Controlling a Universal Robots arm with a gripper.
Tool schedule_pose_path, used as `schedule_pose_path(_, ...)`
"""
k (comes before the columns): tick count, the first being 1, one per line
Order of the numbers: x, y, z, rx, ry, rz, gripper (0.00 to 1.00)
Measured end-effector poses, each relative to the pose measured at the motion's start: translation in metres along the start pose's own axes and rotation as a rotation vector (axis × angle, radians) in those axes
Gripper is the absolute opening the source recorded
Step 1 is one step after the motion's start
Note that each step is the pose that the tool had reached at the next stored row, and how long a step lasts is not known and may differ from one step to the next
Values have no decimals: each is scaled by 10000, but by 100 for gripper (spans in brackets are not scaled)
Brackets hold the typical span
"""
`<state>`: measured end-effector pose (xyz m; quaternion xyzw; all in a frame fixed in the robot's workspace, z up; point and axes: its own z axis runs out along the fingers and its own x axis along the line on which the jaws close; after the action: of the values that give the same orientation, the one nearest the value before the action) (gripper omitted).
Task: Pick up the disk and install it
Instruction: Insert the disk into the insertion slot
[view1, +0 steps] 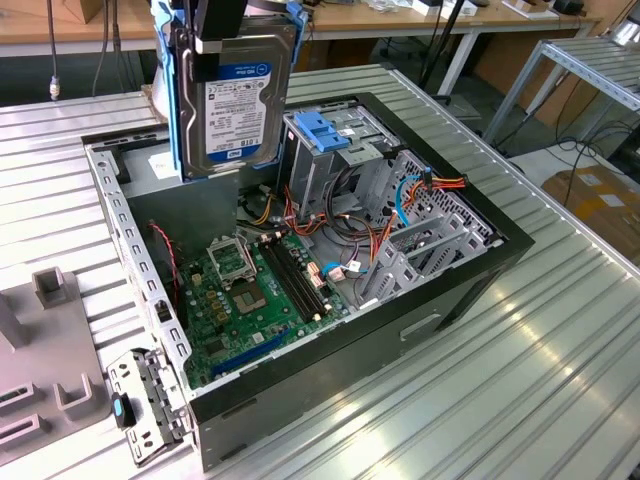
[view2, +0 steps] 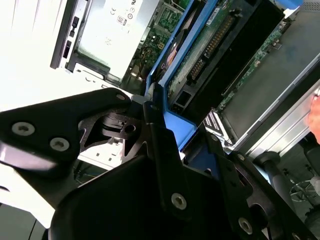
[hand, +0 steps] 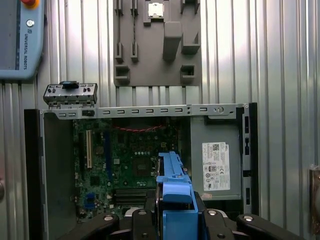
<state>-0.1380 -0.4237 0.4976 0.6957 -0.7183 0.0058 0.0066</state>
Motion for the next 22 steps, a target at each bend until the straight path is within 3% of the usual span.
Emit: schedule_pose_path(22,18,-89,1,0,0,2,37)
